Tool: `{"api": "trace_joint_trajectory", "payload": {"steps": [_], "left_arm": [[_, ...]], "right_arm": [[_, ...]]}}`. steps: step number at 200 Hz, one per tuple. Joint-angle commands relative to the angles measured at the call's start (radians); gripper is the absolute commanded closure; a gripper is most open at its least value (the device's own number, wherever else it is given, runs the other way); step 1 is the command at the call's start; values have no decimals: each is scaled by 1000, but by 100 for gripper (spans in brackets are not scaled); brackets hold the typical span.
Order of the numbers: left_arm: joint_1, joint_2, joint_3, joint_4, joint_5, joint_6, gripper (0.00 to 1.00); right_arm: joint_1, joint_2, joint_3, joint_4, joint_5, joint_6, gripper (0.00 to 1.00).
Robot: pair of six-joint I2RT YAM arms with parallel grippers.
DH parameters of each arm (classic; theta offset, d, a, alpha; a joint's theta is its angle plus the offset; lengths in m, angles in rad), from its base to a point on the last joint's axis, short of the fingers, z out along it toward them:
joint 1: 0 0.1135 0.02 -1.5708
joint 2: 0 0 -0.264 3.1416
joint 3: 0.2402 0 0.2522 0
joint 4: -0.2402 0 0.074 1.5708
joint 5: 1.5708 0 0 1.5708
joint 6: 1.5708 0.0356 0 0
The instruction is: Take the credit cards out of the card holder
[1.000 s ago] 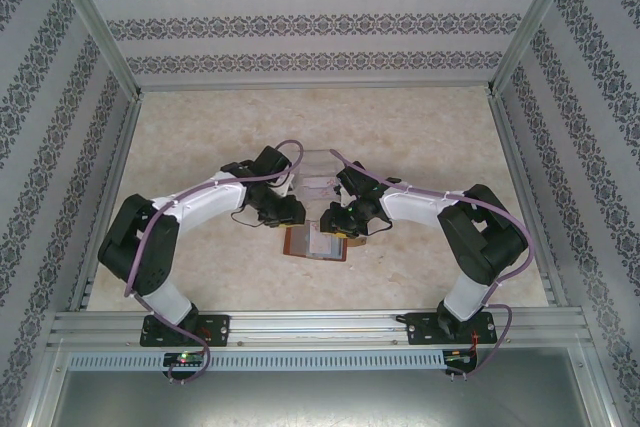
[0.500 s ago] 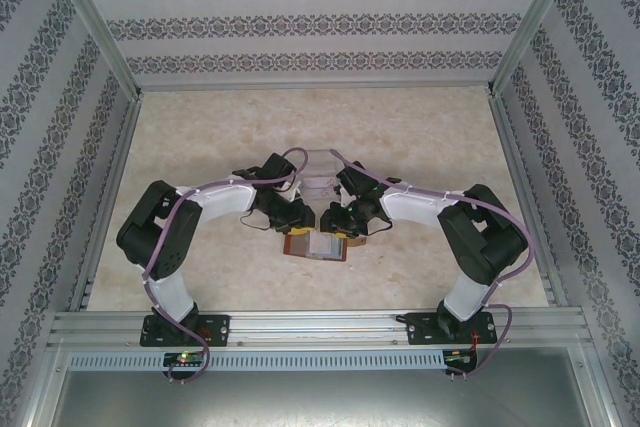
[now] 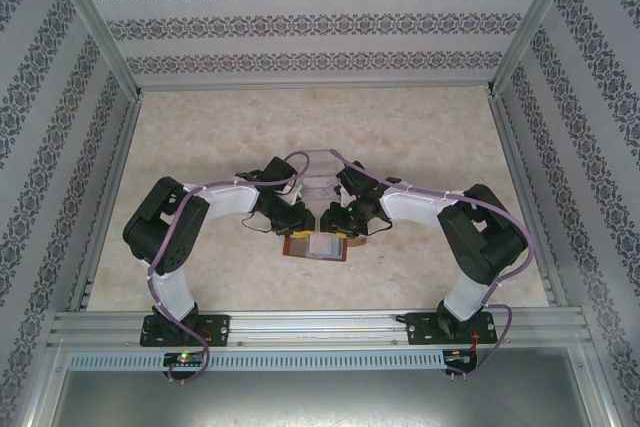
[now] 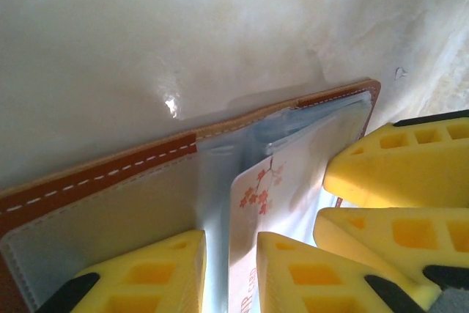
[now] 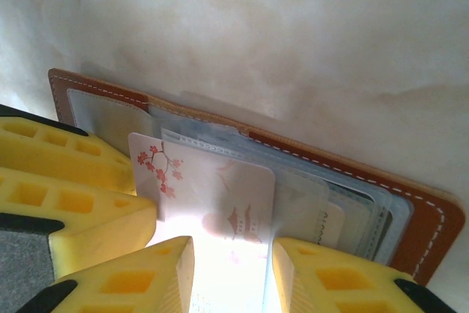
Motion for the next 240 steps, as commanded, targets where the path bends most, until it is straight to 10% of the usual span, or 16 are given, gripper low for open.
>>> {"api": "trace_joint_trajectory", "payload": {"steps": [1,240], "left_arm": [[0,13,-16,48,36,-12,76],[3,-146,147,-403,-215,294,97]], "right_arm": [[-8,37,-14,-47,46,-15,63],[-6,-9,36,-116,107,-49,63]]}}
